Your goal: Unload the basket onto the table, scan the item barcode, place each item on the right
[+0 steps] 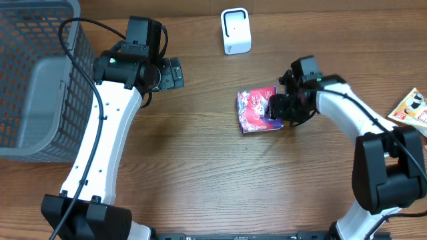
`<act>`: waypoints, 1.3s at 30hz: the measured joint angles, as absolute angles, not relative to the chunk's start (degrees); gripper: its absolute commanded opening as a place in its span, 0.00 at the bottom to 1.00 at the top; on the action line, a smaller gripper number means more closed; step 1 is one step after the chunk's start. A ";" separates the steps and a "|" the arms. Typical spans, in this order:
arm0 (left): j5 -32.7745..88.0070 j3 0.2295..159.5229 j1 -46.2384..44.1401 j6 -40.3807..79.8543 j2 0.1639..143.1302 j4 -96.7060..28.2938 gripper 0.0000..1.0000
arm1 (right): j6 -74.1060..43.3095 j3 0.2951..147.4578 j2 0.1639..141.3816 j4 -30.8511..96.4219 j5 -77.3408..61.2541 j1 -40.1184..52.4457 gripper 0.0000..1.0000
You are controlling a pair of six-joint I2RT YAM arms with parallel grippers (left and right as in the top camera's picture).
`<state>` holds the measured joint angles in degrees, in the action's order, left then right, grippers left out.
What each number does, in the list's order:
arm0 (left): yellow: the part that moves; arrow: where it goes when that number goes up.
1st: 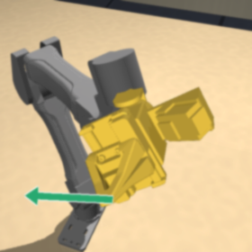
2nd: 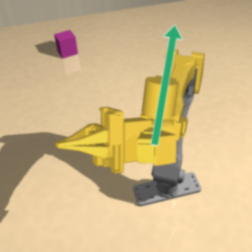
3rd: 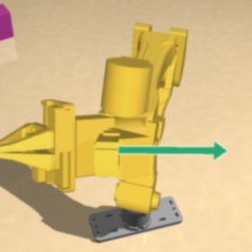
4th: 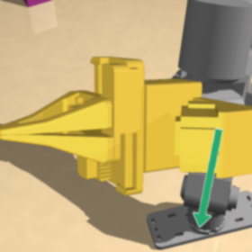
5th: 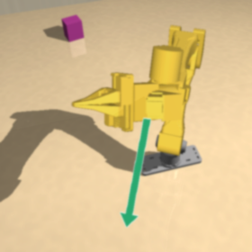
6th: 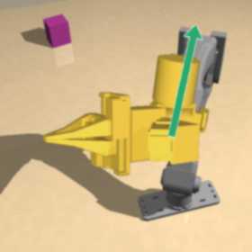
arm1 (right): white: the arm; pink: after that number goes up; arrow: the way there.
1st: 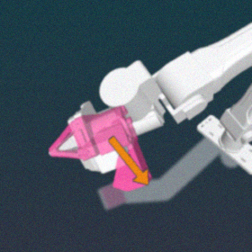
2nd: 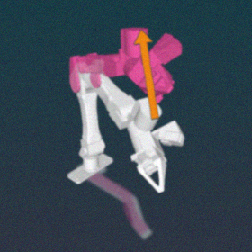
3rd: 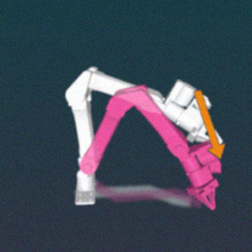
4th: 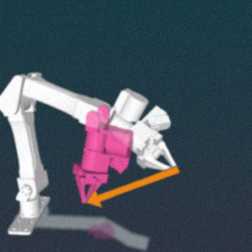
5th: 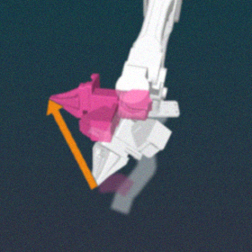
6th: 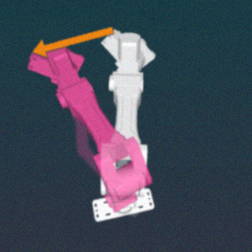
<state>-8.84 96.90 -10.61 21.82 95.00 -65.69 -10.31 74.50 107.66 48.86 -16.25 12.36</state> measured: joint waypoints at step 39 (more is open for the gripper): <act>-8.86 96.90 -10.61 21.85 95.00 -65.67 1.00 | -15.46 76.27 107.66 47.55 22.50 39.83 0.68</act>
